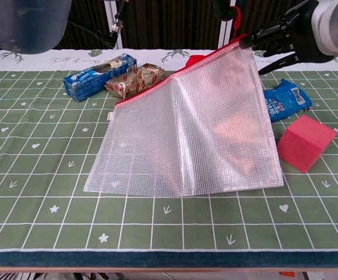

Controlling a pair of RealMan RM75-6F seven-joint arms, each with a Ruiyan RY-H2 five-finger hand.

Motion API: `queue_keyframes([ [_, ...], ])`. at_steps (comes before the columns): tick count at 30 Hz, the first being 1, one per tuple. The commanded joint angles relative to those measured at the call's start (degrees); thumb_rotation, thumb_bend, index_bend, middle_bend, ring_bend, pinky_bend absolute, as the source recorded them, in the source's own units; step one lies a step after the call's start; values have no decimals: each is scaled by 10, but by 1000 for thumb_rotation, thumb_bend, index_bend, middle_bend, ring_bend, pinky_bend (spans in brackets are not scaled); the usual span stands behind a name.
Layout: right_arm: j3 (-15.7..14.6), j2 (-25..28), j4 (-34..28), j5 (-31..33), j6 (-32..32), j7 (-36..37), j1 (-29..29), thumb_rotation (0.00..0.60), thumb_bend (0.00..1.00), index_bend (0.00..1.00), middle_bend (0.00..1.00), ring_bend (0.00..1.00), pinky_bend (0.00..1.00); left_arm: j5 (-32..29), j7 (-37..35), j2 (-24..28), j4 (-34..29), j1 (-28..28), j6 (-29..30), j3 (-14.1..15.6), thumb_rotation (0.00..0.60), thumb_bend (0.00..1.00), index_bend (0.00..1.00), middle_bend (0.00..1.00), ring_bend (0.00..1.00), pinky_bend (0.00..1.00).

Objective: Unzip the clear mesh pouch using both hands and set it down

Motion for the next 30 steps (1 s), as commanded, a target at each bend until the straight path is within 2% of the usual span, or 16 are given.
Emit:
queue_keyframes([
  [1,0,0,1,-2,1,1,-1,600,504,510,77,0,203,-1,-2,1,0,-1,1,1,600,470,591,127,0,0],
  [26,8,0,-3,4,1,4,-3,600,514,517,82,0,203,-1,-15,8,-3,-8,4,11,600,470,592,127,0,0],
  [30,9,0,-4,9,2,3,-3,600,523,542,85,0,203,-1,-16,9,-4,-10,5,12,600,471,592,127,0,0],
])
